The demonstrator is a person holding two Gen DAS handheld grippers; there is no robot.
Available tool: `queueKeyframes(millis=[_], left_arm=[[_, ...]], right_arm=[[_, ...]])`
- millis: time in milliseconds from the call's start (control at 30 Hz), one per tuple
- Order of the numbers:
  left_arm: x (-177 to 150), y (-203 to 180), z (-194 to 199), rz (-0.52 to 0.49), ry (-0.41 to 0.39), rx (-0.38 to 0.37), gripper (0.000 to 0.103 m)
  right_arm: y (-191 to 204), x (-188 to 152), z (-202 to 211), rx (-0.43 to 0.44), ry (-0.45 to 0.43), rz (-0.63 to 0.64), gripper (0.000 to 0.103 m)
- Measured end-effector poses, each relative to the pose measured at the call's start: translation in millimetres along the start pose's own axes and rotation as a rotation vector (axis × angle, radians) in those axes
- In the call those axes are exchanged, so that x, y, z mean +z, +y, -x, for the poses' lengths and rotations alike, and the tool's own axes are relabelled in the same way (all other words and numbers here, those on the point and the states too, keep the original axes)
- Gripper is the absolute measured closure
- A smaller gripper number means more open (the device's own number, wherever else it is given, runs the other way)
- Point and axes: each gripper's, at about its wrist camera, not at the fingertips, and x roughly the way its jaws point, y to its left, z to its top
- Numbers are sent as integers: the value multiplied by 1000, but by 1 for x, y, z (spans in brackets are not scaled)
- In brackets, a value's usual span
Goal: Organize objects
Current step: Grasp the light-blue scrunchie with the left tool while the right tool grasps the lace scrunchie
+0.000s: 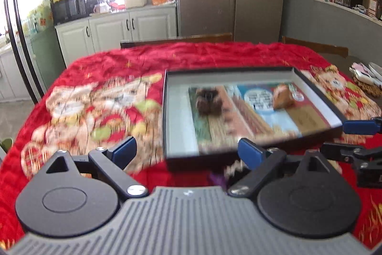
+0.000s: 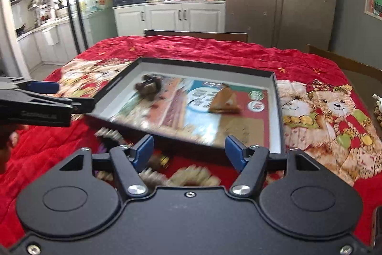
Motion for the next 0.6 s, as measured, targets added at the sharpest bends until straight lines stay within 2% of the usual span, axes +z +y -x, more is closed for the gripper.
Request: queueKeyframes(millis=[133, 267, 333, 500, 600], left_arm=[[-25, 7, 6, 22, 40, -22, 7], [-46, 12, 9, 45, 64, -34, 9], [-52, 12, 9, 45, 70, -39, 13], [-65, 10, 2, 51, 113, -61, 35], [-71, 10, -2, 60, 119, -74, 38]], right_arm=[[20, -22, 15, 32, -16, 14, 46], [41, -37, 27, 29, -49, 59, 47], [51, -42, 30, 30, -56, 77, 47], [67, -53, 27, -9, -49, 116, 52], [69, -56, 23, -16, -37, 119, 57]])
